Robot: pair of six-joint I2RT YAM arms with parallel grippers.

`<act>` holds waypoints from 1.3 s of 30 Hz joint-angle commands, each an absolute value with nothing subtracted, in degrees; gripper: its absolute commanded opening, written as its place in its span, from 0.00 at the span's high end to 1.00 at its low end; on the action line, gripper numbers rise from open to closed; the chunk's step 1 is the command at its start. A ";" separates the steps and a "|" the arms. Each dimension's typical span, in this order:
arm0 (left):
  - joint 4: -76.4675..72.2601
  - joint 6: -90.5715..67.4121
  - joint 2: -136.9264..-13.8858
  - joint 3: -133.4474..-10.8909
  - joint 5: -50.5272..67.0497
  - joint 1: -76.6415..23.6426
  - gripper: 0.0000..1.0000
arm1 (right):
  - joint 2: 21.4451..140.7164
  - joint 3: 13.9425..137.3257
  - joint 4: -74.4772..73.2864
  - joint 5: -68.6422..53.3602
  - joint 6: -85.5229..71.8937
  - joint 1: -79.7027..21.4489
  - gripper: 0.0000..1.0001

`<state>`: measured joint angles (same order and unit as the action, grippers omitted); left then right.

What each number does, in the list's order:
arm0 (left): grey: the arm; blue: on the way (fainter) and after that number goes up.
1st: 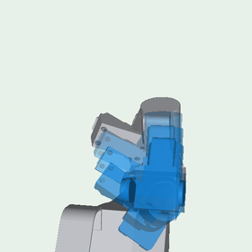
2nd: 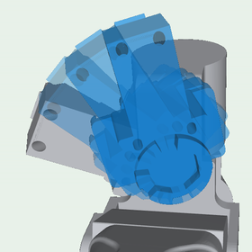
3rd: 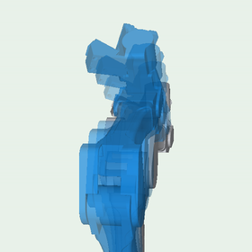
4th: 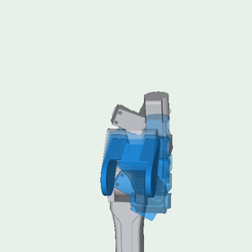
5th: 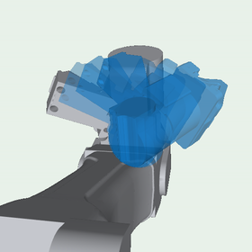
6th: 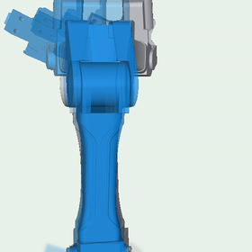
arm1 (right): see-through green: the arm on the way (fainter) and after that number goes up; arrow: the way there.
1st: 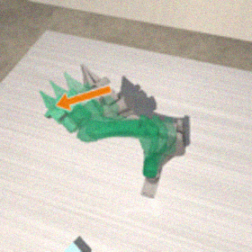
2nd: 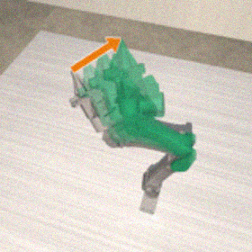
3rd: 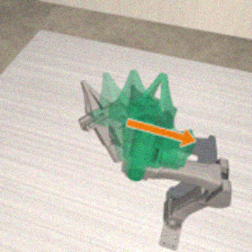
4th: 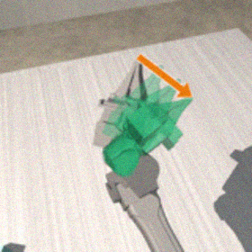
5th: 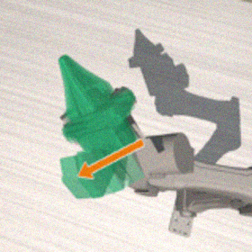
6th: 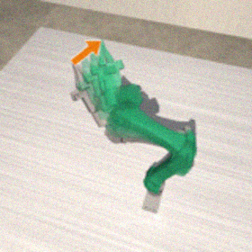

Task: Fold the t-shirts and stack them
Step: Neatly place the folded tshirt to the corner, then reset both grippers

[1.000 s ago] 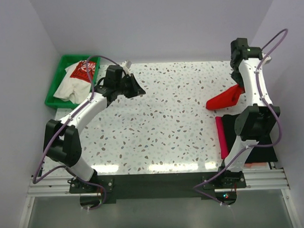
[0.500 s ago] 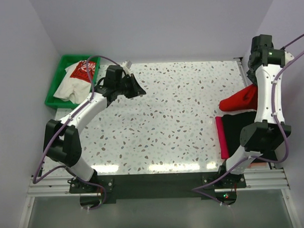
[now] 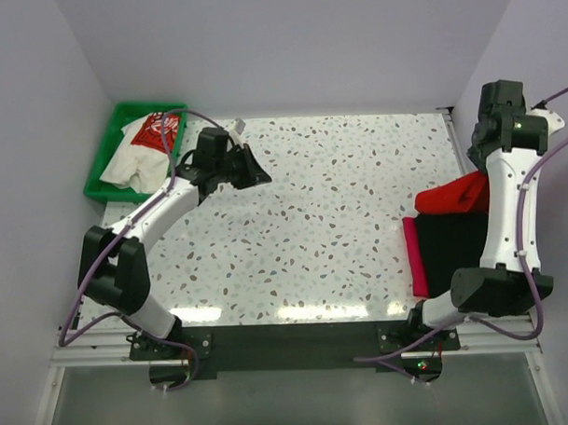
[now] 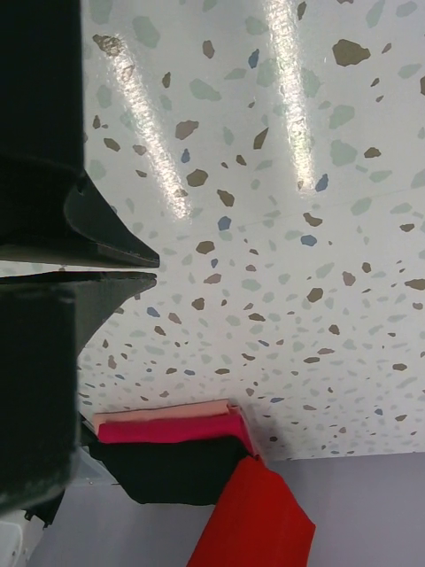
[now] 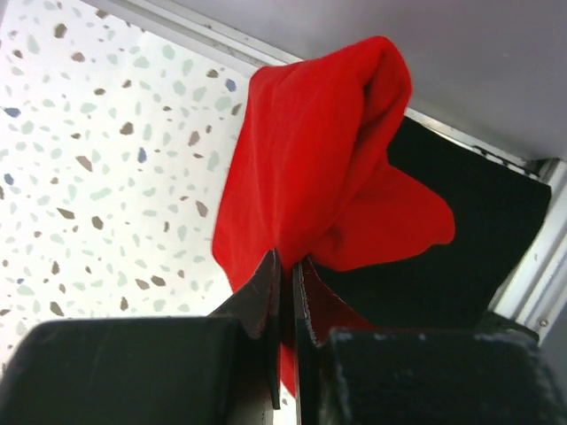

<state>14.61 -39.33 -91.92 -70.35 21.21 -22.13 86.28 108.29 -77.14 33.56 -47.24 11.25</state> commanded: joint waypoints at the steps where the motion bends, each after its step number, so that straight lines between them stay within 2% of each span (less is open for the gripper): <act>1: 12.66 -38.50 -88.24 -68.91 22.59 -21.88 0.90 | 79.55 103.37 -90.26 35.77 -46.67 11.95 1.00; 4: 11.43 -38.76 -87.54 -66.89 23.29 -22.15 0.89 | 72.90 96.96 -89.56 34.20 -45.80 12.22 0.99; 5: 10.64 -38.93 -87.28 -66.45 23.64 -22.32 0.89 | 71.30 95.29 -89.39 34.10 -45.79 12.22 0.87; 6: 10.11 -39.11 -87.19 -65.92 24.16 -22.59 0.88 | 69.80 92.14 -89.38 33.93 -45.53 12.22 0.48; 7: 9.32 -39.37 -87.10 -64.61 24.52 -22.67 0.87 | 66.74 90.72 -89.56 34.01 -44.92 12.22 0.28; 8: 7.40 -40.07 -86.93 -63.73 25.04 -22.85 0.87 | 65.58 88.61 -90.00 34.45 -44.56 12.13 0.02; 13: 4.92 -40.96 -86.05 -60.30 26.46 -23.20 0.87 | 57.67 86.75 -86.85 30.16 -40.18 12.13 0.01; 24: 7.12 -37.80 -78.58 -57.75 23.30 -23.12 0.82 | 49.31 76.56 -66.02 -1.19 -29.36 11.87 0.01; 31: 10.46 -34.28 -69.45 -54.33 16.79 -23.20 0.76 | 46.67 70.14 -54.07 -10.54 -31.20 9.76 0.01; 33: 10.72 -33.58 -67.51 -53.18 14.60 -23.12 0.76 | 47.02 68.30 -51.69 -10.11 -32.16 6.34 0.01; 37: 12.74 -31.91 -63.38 -50.89 10.82 -23.03 0.74 | 50.35 66.45 -46.24 0.85 -35.68 -9.54 0.01; 39: 14.31 -30.16 -60.83 -50.89 8.36 -23.03 0.73 | 54.47 66.01 -42.21 9.99 -37.78 -23.66 0.01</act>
